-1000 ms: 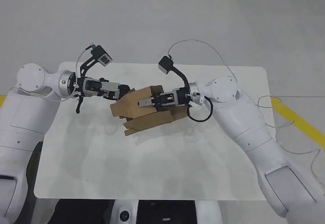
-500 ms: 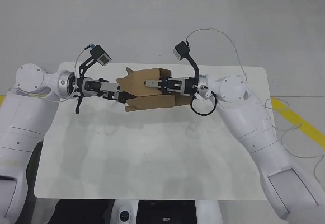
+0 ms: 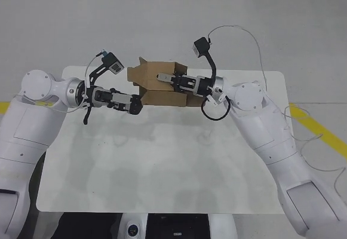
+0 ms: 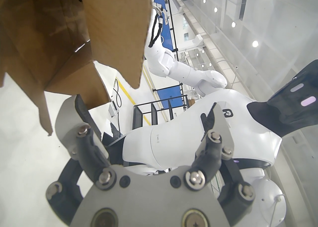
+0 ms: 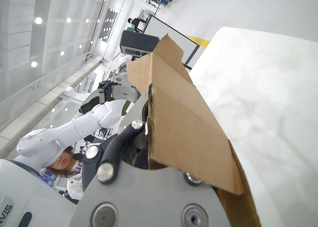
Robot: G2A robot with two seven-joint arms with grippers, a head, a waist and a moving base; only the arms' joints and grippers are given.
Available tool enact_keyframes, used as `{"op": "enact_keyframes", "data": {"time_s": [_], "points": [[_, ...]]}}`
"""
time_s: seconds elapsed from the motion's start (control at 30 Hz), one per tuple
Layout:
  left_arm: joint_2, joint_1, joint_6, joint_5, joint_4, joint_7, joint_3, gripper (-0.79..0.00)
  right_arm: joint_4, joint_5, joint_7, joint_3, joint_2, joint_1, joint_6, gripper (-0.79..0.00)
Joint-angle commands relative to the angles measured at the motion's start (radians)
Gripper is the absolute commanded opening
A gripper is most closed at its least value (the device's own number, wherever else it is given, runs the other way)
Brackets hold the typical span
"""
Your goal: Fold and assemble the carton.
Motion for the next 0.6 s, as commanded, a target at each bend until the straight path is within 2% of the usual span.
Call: {"op": "enact_keyframes", "data": {"time_s": [0.0,0.27,0.57], "points": [[0.002,0.004,0.000,-0.005,-0.011,0.000,0.003,0.000,-0.006,-0.006,-0.024,-0.009,-0.004,-0.001,0.004,-0.785],[0.012,0.013,0.000,-0.014,-0.032,0.000,0.004,0.000,-0.013,-0.021,-0.080,-0.043,-0.023,0.009,0.001,-0.785],[0.017,0.008,0.000,-0.020,-0.023,0.000,-0.001,0.000,-0.008,0.005,-0.074,-0.072,-0.040,0.006,-0.005,-0.785]]}}
